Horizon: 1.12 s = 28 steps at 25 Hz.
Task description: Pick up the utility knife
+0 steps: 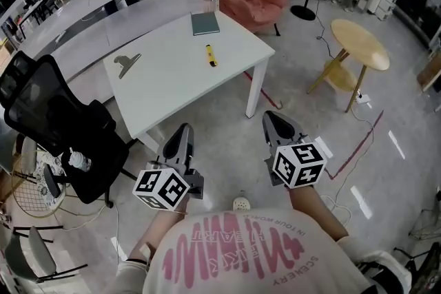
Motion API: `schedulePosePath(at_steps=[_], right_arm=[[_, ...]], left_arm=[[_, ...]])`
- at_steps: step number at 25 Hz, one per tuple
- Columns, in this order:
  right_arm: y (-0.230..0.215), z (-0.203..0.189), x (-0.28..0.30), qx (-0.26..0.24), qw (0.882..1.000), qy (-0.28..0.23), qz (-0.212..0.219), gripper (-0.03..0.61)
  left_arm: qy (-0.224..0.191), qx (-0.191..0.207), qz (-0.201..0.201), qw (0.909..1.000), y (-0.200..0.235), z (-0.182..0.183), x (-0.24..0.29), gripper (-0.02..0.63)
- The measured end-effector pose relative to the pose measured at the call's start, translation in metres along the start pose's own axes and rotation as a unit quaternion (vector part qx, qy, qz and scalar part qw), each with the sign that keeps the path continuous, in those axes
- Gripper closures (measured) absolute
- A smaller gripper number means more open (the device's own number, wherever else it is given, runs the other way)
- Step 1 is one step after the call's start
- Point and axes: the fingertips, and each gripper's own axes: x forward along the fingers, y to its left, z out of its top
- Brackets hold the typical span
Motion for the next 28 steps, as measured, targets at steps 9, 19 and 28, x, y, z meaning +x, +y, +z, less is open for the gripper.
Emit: schedulePosePath(at_steps=[9,19,28], right_arm=[[-0.066,0.034,0.041,-0.007,1.0,-0.007,0.017,0.563],[-0.115,0.05,0.088,-0.008,0.999,-0.014,0.039,0.563],[-0.138,0.032,0.111,0.031,0.998,0.013,0.048,0.563]], left_arm=[[-0.019,0.007,0.017,0.9997,-0.012,0.006,0.075,0.589],[-0.033,0.018,0.036,0.9987,-0.008,0.007,0.136,0.589],[-0.015,0.015,0.057,0.9981,0.0,-0.005,0.157,0.589]])
